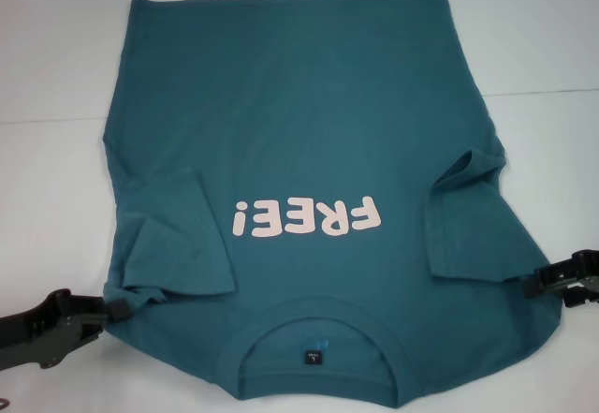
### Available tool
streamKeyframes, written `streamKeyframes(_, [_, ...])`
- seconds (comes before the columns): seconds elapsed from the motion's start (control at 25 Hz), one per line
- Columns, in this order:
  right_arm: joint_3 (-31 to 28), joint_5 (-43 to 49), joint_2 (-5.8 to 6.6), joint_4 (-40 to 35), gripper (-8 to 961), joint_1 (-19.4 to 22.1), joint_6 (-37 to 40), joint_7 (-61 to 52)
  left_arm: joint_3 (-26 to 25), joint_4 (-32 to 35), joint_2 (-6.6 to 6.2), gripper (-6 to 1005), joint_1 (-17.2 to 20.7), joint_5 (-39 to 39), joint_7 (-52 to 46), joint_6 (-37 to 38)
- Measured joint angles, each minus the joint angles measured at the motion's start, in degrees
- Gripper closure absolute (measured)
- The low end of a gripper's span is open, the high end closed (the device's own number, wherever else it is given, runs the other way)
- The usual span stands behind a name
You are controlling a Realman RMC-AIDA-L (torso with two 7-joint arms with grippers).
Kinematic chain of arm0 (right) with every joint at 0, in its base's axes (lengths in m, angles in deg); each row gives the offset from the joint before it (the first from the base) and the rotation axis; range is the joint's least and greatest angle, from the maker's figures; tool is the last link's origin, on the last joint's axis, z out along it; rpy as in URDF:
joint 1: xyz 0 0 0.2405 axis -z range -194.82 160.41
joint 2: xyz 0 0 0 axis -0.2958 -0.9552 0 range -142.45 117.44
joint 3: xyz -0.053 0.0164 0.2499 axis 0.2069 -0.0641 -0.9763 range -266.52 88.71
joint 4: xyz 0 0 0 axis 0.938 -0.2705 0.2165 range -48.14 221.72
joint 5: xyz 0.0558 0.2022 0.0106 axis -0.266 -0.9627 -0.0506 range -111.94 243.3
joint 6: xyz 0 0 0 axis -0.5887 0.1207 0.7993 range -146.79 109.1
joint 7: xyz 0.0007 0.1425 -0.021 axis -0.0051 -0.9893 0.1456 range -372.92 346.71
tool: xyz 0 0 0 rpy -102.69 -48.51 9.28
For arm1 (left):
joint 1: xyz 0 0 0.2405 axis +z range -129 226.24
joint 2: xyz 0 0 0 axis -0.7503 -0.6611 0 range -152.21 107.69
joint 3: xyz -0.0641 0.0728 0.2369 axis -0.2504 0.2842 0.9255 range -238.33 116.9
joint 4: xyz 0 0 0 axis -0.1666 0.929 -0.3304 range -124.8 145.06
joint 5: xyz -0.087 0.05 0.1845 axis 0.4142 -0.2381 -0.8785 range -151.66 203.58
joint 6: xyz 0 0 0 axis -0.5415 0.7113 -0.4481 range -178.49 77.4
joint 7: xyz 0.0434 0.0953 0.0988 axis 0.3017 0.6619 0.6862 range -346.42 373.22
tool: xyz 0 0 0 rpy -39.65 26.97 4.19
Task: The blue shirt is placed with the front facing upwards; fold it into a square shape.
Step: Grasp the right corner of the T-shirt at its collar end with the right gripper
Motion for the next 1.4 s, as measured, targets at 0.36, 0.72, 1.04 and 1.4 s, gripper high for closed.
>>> streamKeyframes(0.36, [2.46,0.01,-0.91,0.35,126,-1.29,-1.79,-0.87,0.01,-0.01,0.04,963,-0.03,0.15,0.03,-0.11])
streamKeyframes(0.72, [4.68,0.01,-1.45,3.13,148,-3.7,-3.41,-0.97,-0.04,-0.01,0.09,962,-0.03,0.18,0.09,-0.12])
streamKeyframes(1.04, [4.93,-0.08,-1.48,2.66,225,-3.69,-3.29,-1.77,-0.09,-0.01,0.09,962,0.12,1.01,0.17,-0.11])
streamKeyframes(1.4, [4.94,-0.02,-1.16,2.57,312,-3.47,-3.05,-1.58,0.0,-0.01,0.09,962,0.08,1.06,0.18,-0.11])
